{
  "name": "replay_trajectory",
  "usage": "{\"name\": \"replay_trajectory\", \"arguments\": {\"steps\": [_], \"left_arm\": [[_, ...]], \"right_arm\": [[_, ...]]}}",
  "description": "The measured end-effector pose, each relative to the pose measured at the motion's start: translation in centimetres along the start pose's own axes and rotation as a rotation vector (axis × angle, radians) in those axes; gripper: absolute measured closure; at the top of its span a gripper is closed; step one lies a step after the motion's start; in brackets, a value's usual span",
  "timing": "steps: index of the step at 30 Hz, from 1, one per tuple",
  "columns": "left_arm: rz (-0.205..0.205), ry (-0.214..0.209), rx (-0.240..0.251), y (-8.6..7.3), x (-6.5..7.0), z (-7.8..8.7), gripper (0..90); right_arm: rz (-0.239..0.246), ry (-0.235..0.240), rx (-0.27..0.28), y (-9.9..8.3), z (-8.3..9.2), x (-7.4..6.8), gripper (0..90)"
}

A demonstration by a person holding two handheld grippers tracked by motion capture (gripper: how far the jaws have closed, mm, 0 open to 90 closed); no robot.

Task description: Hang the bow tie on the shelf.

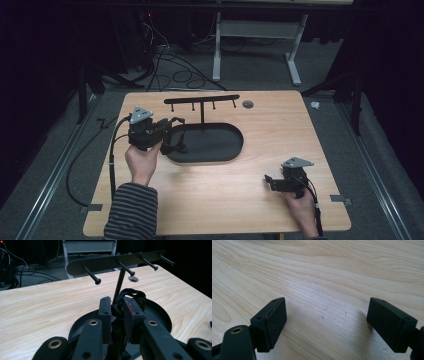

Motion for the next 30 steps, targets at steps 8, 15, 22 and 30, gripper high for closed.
{"name": "replay_trajectory", "arguments": {"steps": [8, 15, 22, 30], "left_arm": [[0.017, 0.018, 0.018, 0.9, -0.8, -0.6, 77.4], [0.023, 0.05, 0.02, 1.8, -1.8, -1.2, 77.4], [0.042, 0.087, 0.014, 2.1, -2.9, -2.1, 77.4], [0.055, 0.121, 0.015, 2.3, -3.6, -3.2, 77.2]], "right_arm": [[0.0, 0.0, 0.0, 0.0, 0.0, 0.0, 17.5], [0.001, 0.0, 0.0, 0.0, 0.0, 0.0, 17.5], [0.0, 0.0, 0.0, 0.0, 0.0, 0.0, 17.5], [0.002, 0.0, 0.001, 0.0, 0.0, 0.0, 17.5]]}}
Point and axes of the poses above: each handheld gripper's, and its own axes: z roughly backward along the jaws, y roughly out of its top, x roughly to its right, the point moved 6 cm from there along -z, roughly forward along the jaws, and after that the axes turned 5 degrees about -y, right-handed, at the moved point
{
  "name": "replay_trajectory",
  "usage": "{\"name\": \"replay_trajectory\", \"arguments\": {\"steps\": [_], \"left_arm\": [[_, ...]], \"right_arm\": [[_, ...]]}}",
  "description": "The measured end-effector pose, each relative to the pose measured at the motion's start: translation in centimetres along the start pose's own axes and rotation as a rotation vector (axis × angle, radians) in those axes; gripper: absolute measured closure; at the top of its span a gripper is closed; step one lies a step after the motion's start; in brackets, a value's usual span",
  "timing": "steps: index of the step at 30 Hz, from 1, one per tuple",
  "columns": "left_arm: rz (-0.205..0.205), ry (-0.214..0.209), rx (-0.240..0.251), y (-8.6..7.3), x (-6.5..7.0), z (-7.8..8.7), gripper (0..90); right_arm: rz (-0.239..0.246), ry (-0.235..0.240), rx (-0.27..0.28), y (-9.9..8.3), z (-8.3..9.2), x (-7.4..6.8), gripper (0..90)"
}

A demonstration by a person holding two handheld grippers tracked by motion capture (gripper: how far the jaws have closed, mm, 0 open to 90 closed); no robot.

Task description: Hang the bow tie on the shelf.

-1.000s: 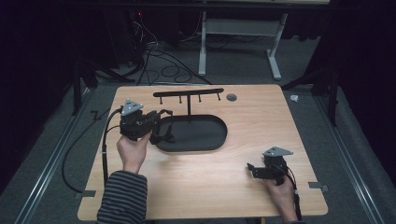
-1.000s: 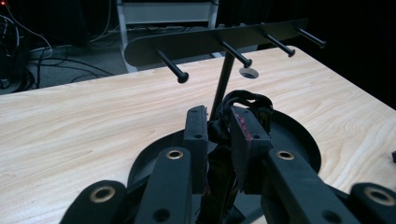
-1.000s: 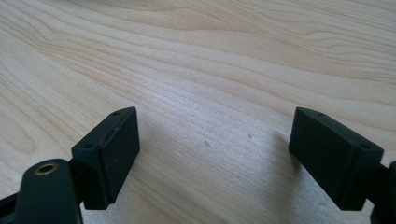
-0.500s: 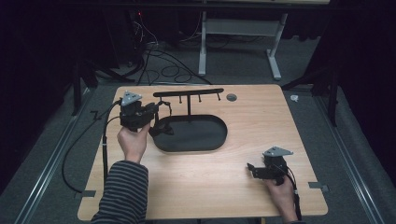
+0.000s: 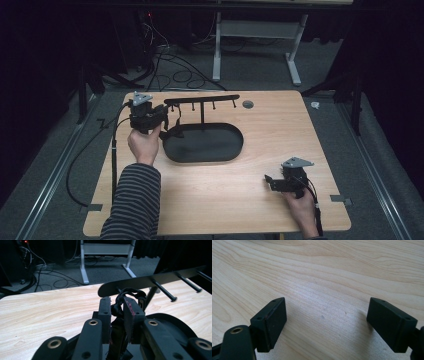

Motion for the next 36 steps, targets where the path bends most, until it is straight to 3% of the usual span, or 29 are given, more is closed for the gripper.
{"name": "replay_trajectory", "arguments": {"steps": [6, 14, 36], "left_arm": [[0.001, 0.022, -0.01, -0.3, -0.2, -0.8, 76.6], [0.017, 0.013, -0.023, -0.9, -0.4, -0.8, 73.0], [0.001, -0.019, -0.045, -2.3, -0.4, 1.4, 58.6]], "right_arm": [[-0.001, 0.001, 0.0, 0.0, 0.0, 0.0, 17.5], [-0.001, 0.0, 0.0, 0.0, 0.0, 0.0, 17.5], [0.0, 0.0, 0.0, 0.0, 0.0, 0.0, 17.5]]}}
Point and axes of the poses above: each handheld gripper's, and its own axes: z roughly backward along the jaws, y roughly out of its top, x roughly to its right, the point moved 6 cm from there along -z, roughly forward along the jaws, and after that the axes turned 5 degrees about -y, right-handed, at the moved point
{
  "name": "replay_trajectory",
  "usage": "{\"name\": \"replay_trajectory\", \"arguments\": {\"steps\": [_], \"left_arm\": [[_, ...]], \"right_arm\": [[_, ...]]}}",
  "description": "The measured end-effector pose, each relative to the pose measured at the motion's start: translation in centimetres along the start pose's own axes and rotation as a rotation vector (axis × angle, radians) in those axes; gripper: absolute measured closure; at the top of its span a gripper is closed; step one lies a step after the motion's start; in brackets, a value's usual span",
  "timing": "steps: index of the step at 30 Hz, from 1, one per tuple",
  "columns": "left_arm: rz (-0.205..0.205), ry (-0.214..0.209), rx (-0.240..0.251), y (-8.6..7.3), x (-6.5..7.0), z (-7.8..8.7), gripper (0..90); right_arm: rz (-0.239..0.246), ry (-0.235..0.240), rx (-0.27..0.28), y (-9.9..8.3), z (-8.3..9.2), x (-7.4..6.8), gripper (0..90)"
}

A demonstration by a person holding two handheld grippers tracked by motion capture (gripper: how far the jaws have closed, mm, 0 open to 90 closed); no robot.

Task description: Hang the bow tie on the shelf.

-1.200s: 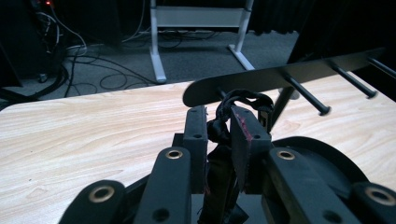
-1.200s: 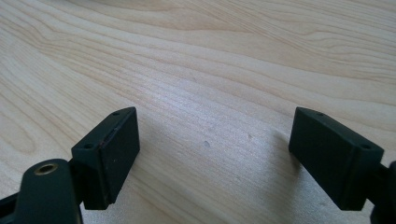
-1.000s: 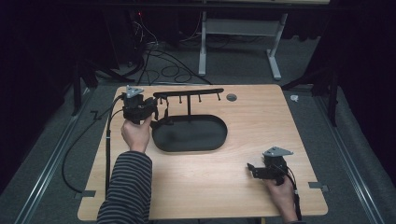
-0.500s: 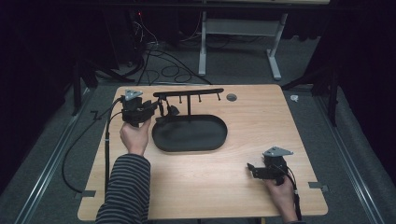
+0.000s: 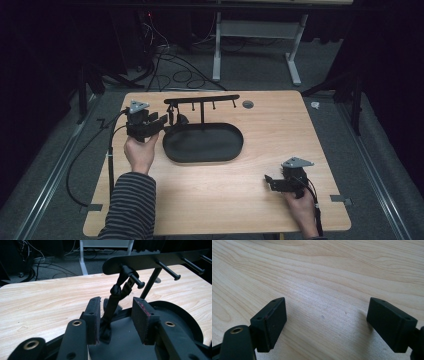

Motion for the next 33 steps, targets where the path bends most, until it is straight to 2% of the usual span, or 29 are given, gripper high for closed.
{"name": "replay_trajectory", "arguments": {"steps": [8, 14, 33], "left_arm": [[-0.007, -0.004, 0.014, -0.4, 0.4, 1.1, 50.3], [-0.007, -0.009, 0.027, -0.7, 0.6, 1.9, 48.7], [-0.043, -0.029, 0.045, -0.8, 1.9, 3.9, 47.0]], "right_arm": [[-0.001, 0.0, -0.001, 0.0, 0.0, 0.0, 17.5], [0.0, 0.0, 0.0, 0.0, 0.0, 0.0, 17.5], [-0.002, 0.0, 0.001, 0.0, 0.0, 0.0, 17.6]]}}
Point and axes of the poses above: each handheld gripper's, and its own axes: z roughly backward along the jaws, y roughly out of its top, x roughly to its right, the point moved 6 cm from there along -z, roughly forward along the jaws, and after that the axes turned 5 degrees about -y, right-handed, at the moved point
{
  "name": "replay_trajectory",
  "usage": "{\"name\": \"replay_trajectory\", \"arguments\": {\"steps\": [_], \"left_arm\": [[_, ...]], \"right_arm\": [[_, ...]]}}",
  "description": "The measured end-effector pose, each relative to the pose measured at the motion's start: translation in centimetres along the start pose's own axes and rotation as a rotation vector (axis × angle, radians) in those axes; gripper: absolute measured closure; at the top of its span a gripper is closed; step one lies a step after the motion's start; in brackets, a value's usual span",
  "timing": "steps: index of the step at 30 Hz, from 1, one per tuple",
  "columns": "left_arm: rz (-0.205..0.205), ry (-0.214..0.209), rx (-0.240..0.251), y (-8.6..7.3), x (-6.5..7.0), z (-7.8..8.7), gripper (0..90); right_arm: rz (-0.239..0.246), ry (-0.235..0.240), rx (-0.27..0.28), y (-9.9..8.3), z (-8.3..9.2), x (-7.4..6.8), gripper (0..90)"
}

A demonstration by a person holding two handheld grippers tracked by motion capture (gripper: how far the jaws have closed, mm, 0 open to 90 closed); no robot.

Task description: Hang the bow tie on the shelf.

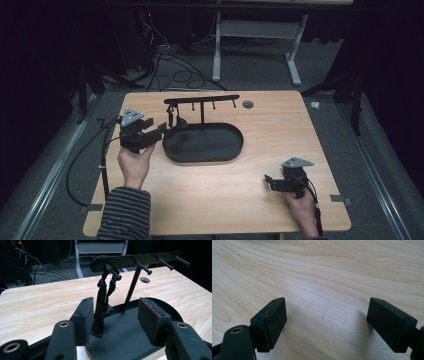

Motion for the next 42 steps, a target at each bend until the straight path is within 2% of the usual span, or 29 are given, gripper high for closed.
{"name": "replay_trajectory", "arguments": {"steps": [14, 27, 31, 42], "left_arm": [[0.001, -0.014, 0.009, -0.9, 0.5, 1.0, 47.0], [0.004, -0.011, 0.037, -1.6, 0.5, 2.1, 47.6], [-0.005, -0.008, 0.036, -1.8, 0.6, 2.4, 47.6], [0.003, -0.016, 0.042, -2.3, 0.8, 3.0, 47.4]], "right_arm": [[0.0, 0.0, -0.002, 0.0, 0.0, 0.0, 17.5], [0.0, 0.0, 0.0, 0.0, 0.0, 0.0, 17.6], [0.0, 0.0, 0.0, 0.0, 0.0, 0.0, 17.6], [0.0, 0.0, 0.0, 0.0, 0.0, 0.0, 17.5]]}}
Point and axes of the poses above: each handheld gripper's, and its own axes: z roughly backward along the jaws, y roughly out of its top, x roughly to its right, the point moved 6 cm from there along -z, roughly forward along the jaws, and after that the axes turned 5 degrees about -y, right-handed, at the moved point
